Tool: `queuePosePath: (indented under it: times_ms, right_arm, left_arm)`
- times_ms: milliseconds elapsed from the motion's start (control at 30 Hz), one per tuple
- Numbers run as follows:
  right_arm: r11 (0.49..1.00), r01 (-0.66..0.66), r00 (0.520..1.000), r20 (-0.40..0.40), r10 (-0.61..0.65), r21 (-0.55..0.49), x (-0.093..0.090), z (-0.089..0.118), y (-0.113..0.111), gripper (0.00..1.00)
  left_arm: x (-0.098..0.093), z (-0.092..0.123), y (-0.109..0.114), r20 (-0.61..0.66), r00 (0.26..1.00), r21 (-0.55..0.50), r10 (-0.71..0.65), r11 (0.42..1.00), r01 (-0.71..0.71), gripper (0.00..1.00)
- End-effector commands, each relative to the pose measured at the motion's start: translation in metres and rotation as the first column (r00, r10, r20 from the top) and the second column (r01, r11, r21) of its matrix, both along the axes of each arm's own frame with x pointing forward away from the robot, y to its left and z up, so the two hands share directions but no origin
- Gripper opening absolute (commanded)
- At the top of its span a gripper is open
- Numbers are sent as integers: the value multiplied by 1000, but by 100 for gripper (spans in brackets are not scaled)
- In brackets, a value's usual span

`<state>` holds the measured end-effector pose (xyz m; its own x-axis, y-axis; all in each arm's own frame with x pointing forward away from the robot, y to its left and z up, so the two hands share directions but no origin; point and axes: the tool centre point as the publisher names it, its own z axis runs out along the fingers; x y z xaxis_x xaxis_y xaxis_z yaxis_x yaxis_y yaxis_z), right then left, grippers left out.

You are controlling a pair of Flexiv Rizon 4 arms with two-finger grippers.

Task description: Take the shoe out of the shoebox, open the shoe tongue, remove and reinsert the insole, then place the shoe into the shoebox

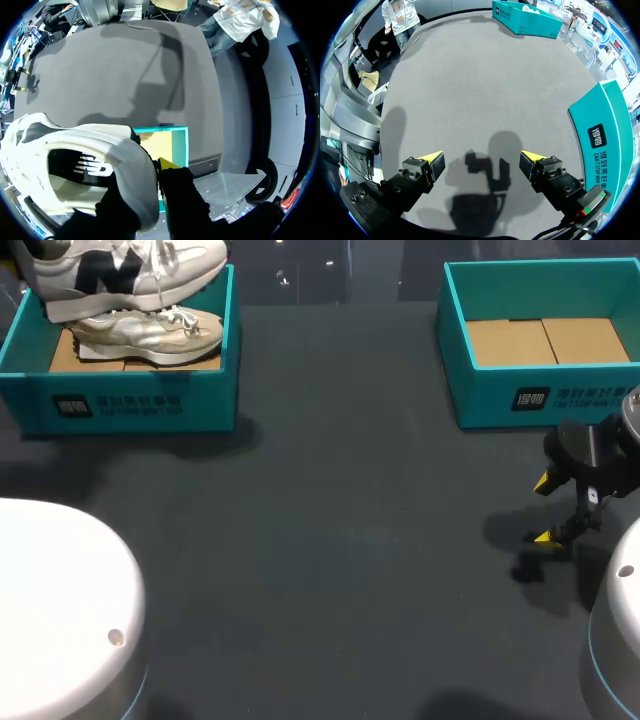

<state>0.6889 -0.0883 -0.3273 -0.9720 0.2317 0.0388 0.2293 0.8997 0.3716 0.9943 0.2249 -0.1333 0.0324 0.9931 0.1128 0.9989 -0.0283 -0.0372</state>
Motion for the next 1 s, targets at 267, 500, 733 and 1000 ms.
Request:
queuePosePath:
  times_ms: [267, 500, 733, 1000]
  right_arm:
    - [1000, 1, 1000, 3, -1, -2, -2, 0, 0, 100]
    - [1000, 1, 1000, 3, -1, -2, -2, 0, 0, 100]
    - [1000, 1, 1000, 3, -1, -2, -2, 0, 0, 100]
    - [1000, 1, 1000, 3, -1, -2, -2, 0, 0, 100]
  left_arm:
    - [-56, -2, -66, 51, 996, 73, -68, 995, 64, 0]
    - [-78, -2, -101, 42, 997, 71, -71, 995, 68, 0]
    - [-111, -8, -138, 66, 994, 75, -82, 994, 77, 0]
    - [-149, -26, -186, 35, 995, 65, -91, 994, 89, 0]
